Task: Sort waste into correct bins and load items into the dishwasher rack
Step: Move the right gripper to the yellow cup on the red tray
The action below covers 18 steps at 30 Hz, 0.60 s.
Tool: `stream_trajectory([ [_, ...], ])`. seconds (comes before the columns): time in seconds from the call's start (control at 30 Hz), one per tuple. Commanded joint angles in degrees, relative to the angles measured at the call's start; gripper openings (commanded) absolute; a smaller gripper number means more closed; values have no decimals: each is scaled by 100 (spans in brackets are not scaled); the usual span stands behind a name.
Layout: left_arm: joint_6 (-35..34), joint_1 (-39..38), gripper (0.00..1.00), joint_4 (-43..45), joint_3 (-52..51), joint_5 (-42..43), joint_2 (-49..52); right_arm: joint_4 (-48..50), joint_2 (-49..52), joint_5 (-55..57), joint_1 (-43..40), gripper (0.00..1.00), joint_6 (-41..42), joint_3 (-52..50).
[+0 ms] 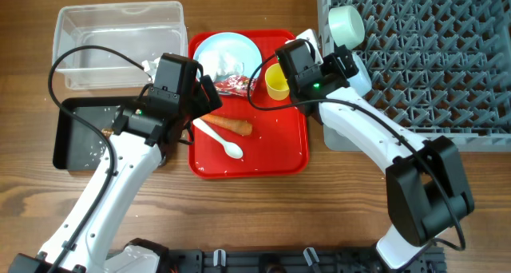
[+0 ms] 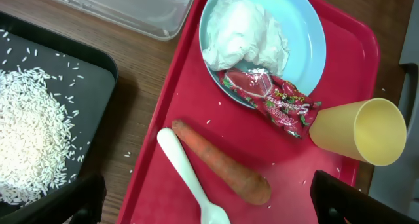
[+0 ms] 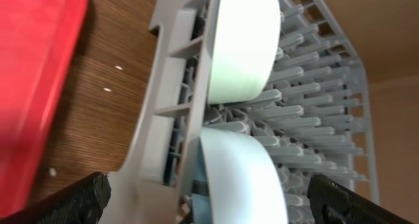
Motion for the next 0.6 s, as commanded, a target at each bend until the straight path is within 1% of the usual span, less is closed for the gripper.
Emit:
stream_trajectory([
  [0.0,-35,35,100,-2,37,-35,33,15,-490,-426,2,100,221,-24],
  [0.13,-35,35,100,-2,37,-35,33,13,-1102,-1377,2,100,306,-24],
  [0.23,-35,35,100,-2,35,-35,33,-9,-1639,-1784,2,100,393,-24],
  [0.3,-35,35,100,-2,37,-35,33,-85,-1974,-2245,2,100,393,-24],
  [0.43,-35,35,100,-2,37,-35,33,-599,-2498,-3427,2,100,398,-24],
  [0.5,-35,35,100,-2,35,-35,33,-918,-2647,-4063,2,100,400,-24],
  [0.57,-37,35,100,-2,37,-35,33,-1200,-2708,-4437,2,100,400,-24],
])
